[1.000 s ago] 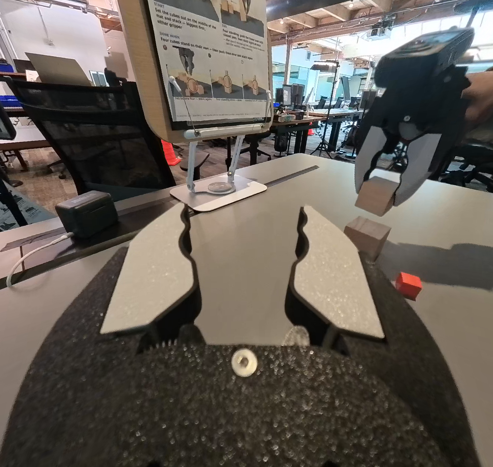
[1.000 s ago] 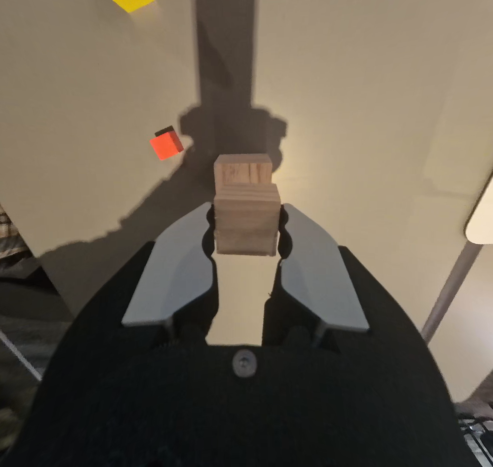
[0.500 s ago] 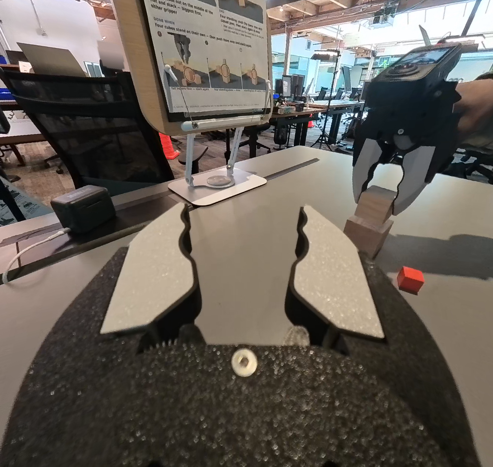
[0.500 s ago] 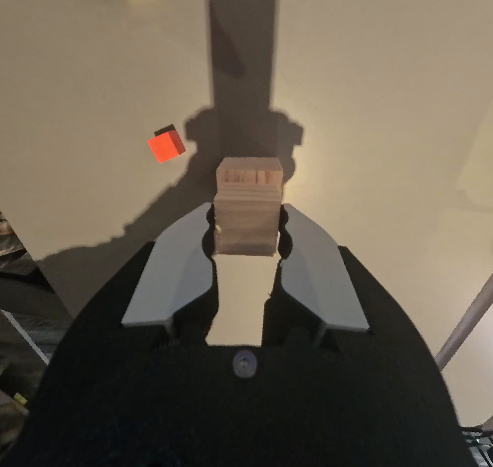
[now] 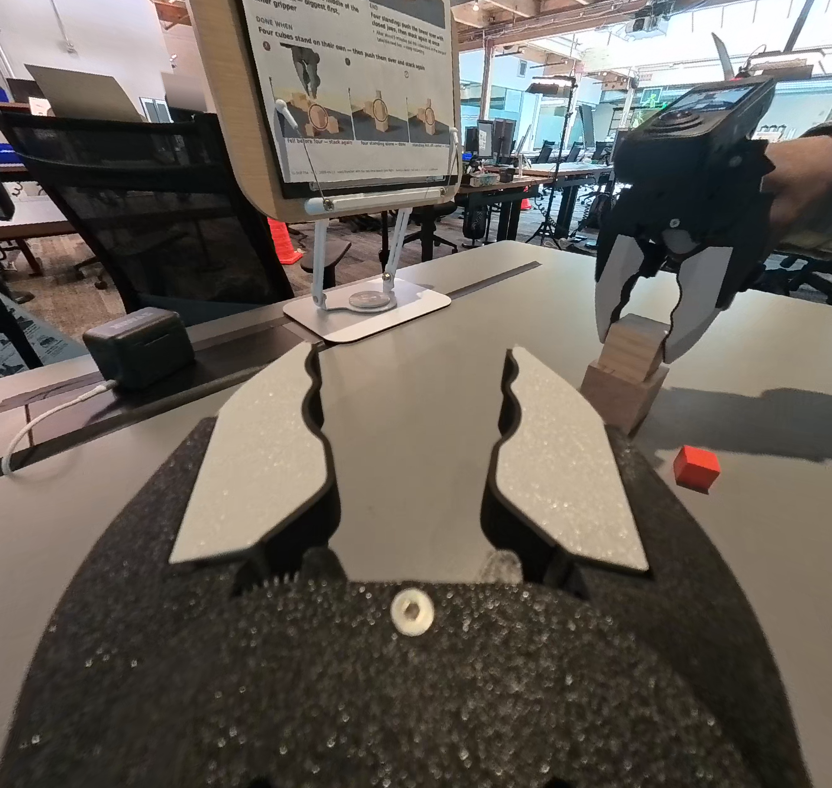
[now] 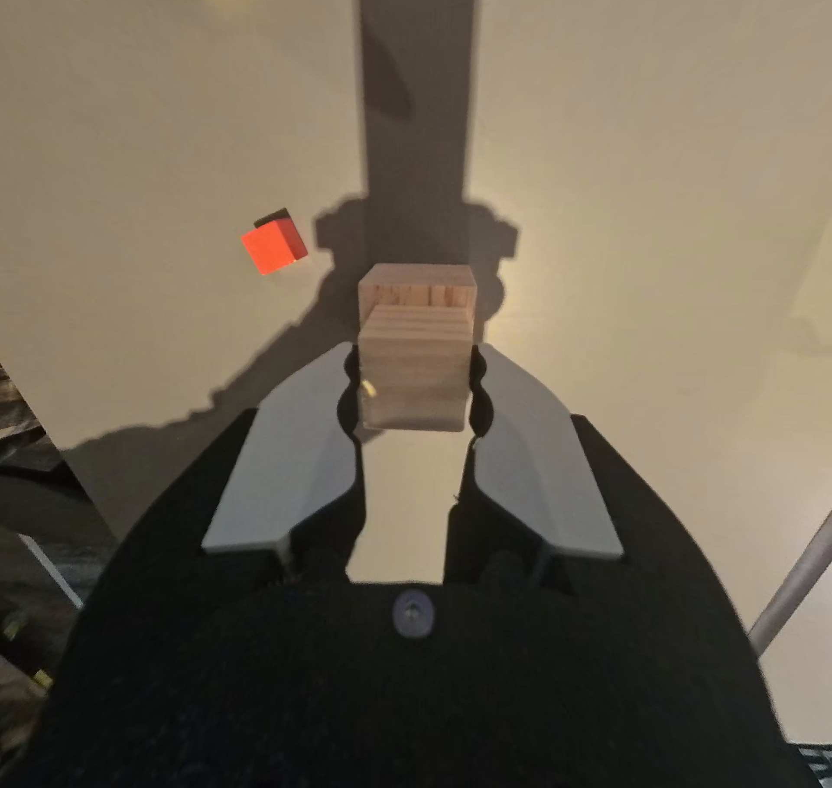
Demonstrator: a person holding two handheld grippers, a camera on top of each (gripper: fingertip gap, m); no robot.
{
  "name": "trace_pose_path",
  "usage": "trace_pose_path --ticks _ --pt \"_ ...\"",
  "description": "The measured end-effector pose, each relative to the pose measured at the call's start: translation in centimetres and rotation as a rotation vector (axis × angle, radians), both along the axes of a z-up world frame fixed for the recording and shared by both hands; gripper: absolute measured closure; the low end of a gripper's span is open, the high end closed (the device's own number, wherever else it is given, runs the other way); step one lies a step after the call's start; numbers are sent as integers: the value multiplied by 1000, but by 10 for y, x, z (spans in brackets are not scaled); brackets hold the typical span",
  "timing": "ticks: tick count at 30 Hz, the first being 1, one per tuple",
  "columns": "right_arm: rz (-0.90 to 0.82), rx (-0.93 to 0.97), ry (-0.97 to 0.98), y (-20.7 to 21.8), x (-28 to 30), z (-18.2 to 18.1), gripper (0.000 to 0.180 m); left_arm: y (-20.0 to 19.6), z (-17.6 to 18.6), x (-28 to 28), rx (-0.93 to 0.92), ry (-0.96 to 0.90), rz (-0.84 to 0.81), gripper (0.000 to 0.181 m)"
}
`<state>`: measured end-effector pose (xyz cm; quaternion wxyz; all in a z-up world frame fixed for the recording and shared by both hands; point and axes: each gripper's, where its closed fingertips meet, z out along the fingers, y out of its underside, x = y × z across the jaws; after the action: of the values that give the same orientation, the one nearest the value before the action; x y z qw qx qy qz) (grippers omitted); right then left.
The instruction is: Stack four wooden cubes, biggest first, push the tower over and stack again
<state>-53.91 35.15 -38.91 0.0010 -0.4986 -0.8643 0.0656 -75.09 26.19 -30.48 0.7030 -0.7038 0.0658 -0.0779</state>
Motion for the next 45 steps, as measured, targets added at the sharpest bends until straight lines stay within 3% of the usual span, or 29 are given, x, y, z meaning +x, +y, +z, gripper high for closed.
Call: trace_pose_path --ticks 6,12,17,25,42,45 --pt "0 66 106 9 -11 23 89 -1 1 -3 5 -7 6 104" --pt "205 69 352 -42 -21 82 90 -1 0 -5 3 -8 14 103" --pt "331 79 287 -87 -16 54 91 -1 0 -5 5 -5 18 104" --pt "356 12 254 -128 -48 12 100 -2 1 -7 2 5 26 104" --pt "309 -106 187 -153 -84 -47 123 -2 -1 -11 -7 5 35 103" --pt "300 -124 158 -154 -83 -53 153 -2 -2 -11 -9 5 37 103"
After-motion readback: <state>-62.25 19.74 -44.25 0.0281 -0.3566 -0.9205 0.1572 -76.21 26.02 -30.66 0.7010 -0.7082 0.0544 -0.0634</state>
